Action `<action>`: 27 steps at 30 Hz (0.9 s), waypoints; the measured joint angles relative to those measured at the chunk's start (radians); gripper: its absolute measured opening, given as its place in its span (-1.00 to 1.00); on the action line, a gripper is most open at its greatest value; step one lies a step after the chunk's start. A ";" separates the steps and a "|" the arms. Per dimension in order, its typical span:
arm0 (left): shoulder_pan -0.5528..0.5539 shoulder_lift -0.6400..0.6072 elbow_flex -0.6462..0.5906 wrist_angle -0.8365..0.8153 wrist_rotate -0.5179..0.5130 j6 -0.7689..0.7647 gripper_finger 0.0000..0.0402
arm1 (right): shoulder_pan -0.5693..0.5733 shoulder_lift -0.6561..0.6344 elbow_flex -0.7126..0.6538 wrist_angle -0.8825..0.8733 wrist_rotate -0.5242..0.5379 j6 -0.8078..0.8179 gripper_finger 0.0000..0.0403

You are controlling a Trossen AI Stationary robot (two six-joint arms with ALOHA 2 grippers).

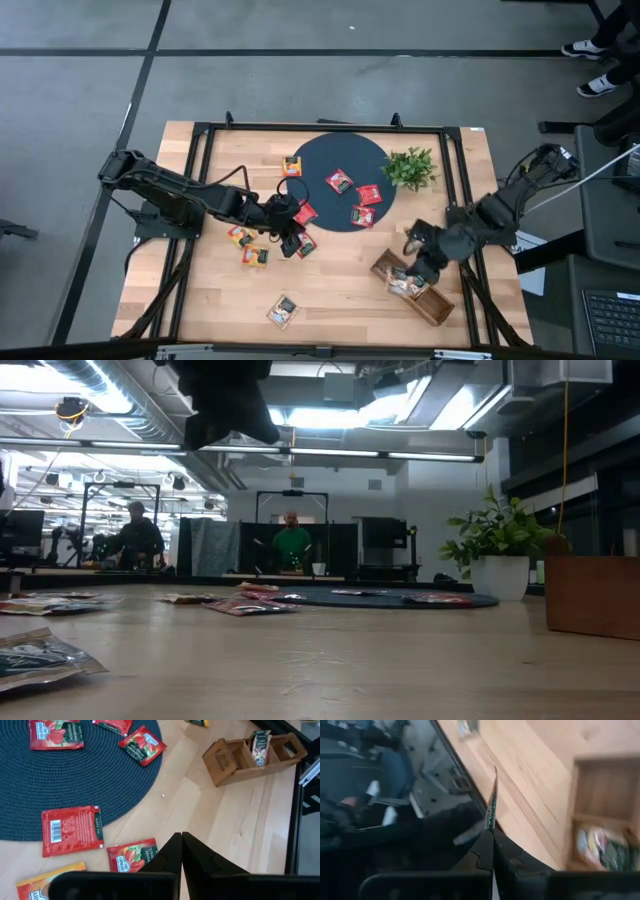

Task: Pick & Place Tea
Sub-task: Put the brown tea bag into the middle section of the wooden organizer

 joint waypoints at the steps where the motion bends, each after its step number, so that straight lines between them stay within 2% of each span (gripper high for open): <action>1: 0.000 0.000 0.000 0.003 0.000 0.000 -0.97 | 0.027 0.000 0.000 -0.031 0.009 0.035 -0.99; 10: 0.000 0.000 0.000 0.006 0.000 0.001 -0.97 | 0.198 0.036 0.000 -0.266 0.058 0.304 -0.99; 18: 0.000 0.000 0.000 0.006 0.000 0.002 -0.97 | 0.239 0.118 -0.033 -0.272 0.193 0.388 -0.99; 27: -0.005 0.000 0.000 0.007 0.002 -0.004 -0.97 | 0.243 0.192 -0.099 -0.258 0.215 0.448 -0.99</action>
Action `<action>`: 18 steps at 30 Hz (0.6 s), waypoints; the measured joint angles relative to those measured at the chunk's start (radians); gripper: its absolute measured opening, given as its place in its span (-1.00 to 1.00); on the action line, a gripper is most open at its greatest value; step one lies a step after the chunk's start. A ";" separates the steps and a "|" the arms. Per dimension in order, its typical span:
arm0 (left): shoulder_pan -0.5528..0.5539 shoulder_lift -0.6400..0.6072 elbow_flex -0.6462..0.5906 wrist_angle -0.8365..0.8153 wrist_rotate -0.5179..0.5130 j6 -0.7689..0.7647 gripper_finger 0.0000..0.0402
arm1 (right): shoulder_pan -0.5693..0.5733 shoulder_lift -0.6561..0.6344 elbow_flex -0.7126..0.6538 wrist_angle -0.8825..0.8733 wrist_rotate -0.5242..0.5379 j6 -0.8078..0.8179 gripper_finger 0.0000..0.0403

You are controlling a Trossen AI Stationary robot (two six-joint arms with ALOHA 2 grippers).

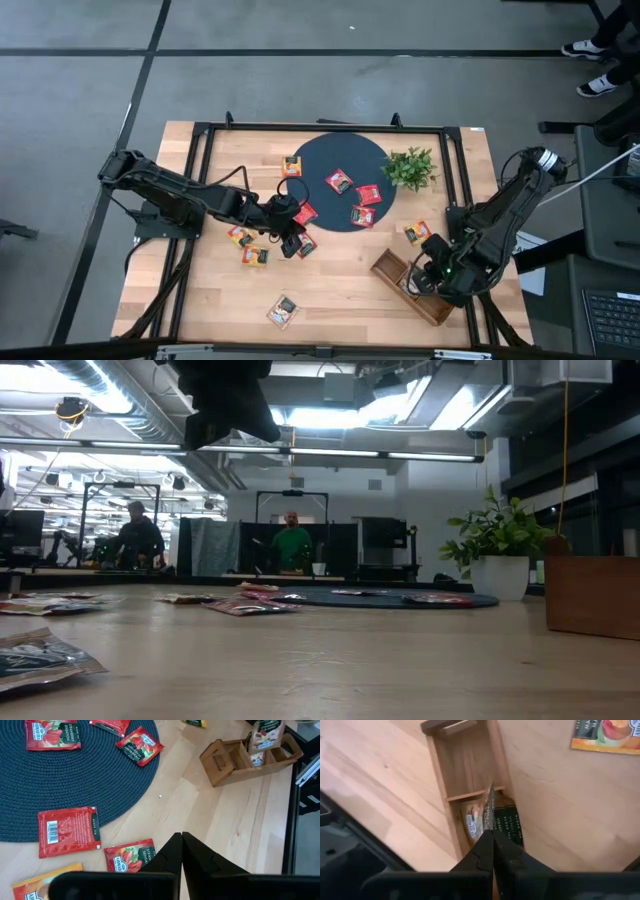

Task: Pick & Place Tea
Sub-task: Put the brown tea bag into the middle section of the wooden organizer

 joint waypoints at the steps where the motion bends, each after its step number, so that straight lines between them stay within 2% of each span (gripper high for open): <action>1: 0.000 0.000 0.000 0.000 0.000 -0.005 -0.97 | 0.000 0.006 -0.002 0.000 0.000 0.000 -0.99; 11: 0.000 0.000 0.000 0.000 0.002 -0.011 -0.97 | 0.000 0.030 -0.012 0.007 -0.001 0.052 -0.90; 18: 0.000 0.000 0.000 0.000 0.002 -0.011 -0.97 | 0.000 0.030 -0.012 0.015 -0.058 0.054 -0.82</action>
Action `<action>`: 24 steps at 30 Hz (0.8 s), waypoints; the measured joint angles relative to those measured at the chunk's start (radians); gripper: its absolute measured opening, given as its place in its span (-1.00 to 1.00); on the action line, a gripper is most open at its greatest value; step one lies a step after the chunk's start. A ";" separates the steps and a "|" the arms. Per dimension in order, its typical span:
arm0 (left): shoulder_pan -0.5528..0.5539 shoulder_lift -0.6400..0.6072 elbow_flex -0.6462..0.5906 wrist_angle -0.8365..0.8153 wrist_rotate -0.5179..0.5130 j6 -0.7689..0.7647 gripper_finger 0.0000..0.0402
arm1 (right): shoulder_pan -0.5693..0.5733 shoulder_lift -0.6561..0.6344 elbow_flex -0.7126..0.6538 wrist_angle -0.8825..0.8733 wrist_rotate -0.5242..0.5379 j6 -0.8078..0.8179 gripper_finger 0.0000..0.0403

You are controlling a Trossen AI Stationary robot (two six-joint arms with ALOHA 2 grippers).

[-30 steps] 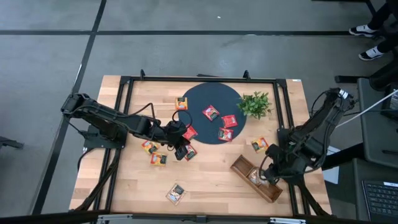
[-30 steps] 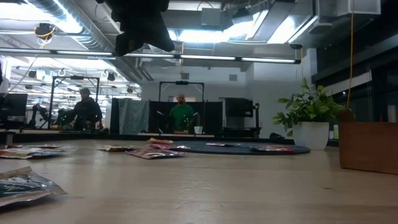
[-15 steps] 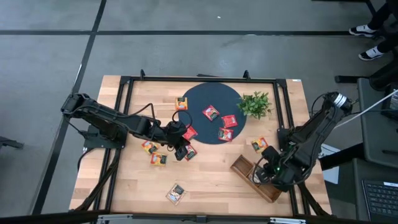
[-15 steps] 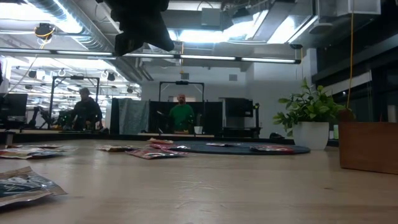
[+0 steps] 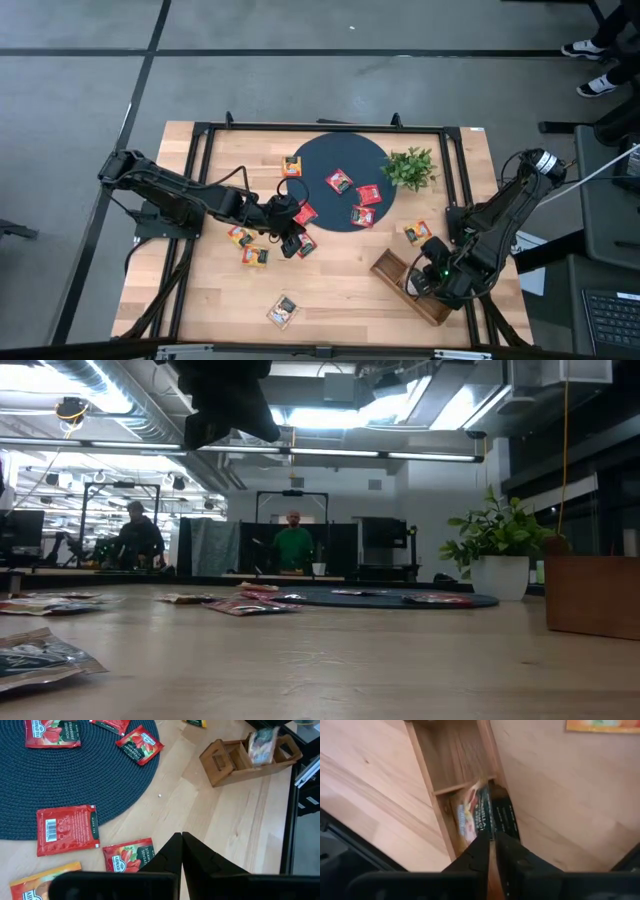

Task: Pick & Place Tea
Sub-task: Put the brown tea bag into the middle section of the wooden organizer

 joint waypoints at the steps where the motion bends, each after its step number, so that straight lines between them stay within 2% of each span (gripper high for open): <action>1: 0.000 0.000 0.000 0.000 0.000 0.000 -0.97 | 0.000 0.000 0.000 0.000 -0.003 0.002 -0.82; 11: 0.000 0.000 0.000 0.000 0.006 0.000 -0.97 | -0.001 0.000 0.000 0.056 -0.001 0.009 -0.81; 19: -0.028 0.000 0.000 0.000 0.123 0.089 -0.97 | -0.050 0.000 0.000 0.261 0.080 -0.139 -0.81; 24: -0.079 0.000 0.000 0.000 0.158 0.094 -0.97 | -0.103 0.000 0.000 0.345 0.094 -0.251 -0.81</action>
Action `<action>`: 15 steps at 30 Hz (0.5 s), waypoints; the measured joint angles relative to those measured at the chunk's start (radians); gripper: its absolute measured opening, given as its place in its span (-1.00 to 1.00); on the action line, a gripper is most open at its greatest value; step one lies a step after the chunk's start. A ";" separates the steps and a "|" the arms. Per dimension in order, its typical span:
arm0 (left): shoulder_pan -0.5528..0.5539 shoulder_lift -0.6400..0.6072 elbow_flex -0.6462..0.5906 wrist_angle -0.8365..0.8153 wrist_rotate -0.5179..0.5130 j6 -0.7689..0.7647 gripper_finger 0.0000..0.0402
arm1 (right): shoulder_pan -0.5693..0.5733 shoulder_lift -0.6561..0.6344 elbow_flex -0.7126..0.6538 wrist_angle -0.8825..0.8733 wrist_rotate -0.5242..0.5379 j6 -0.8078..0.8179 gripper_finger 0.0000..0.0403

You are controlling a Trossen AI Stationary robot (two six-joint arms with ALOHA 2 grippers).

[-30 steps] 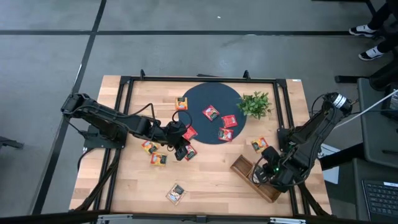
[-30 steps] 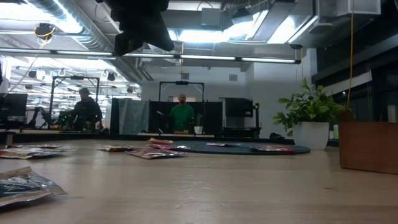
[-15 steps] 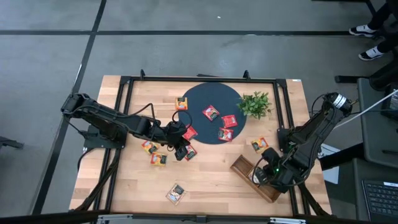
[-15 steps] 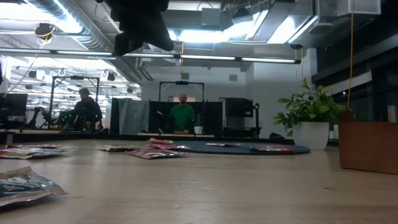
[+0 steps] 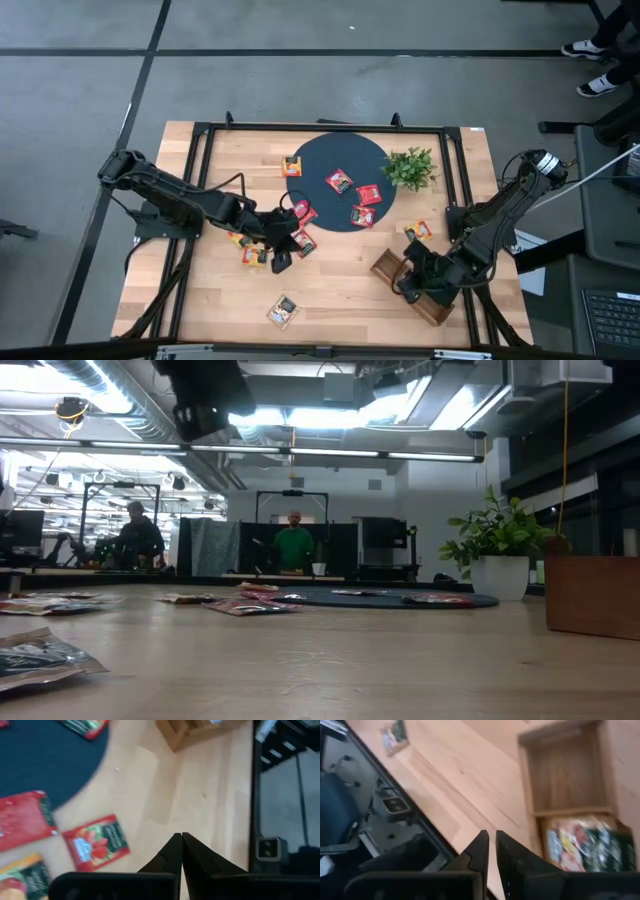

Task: Pick & Place Tea
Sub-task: Put the brown tea bag into the middle section of the wooden organizer

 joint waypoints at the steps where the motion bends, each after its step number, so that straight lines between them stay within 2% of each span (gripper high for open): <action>1: -0.014 0.000 0.000 0.000 0.004 -0.001 -0.97 | -0.010 0.000 0.000 0.017 0.000 -0.024 -0.81; 15: -0.321 0.024 0.001 -0.038 -0.026 -0.181 -0.99 | -0.147 0.002 0.000 0.244 -0.021 -0.331 -0.81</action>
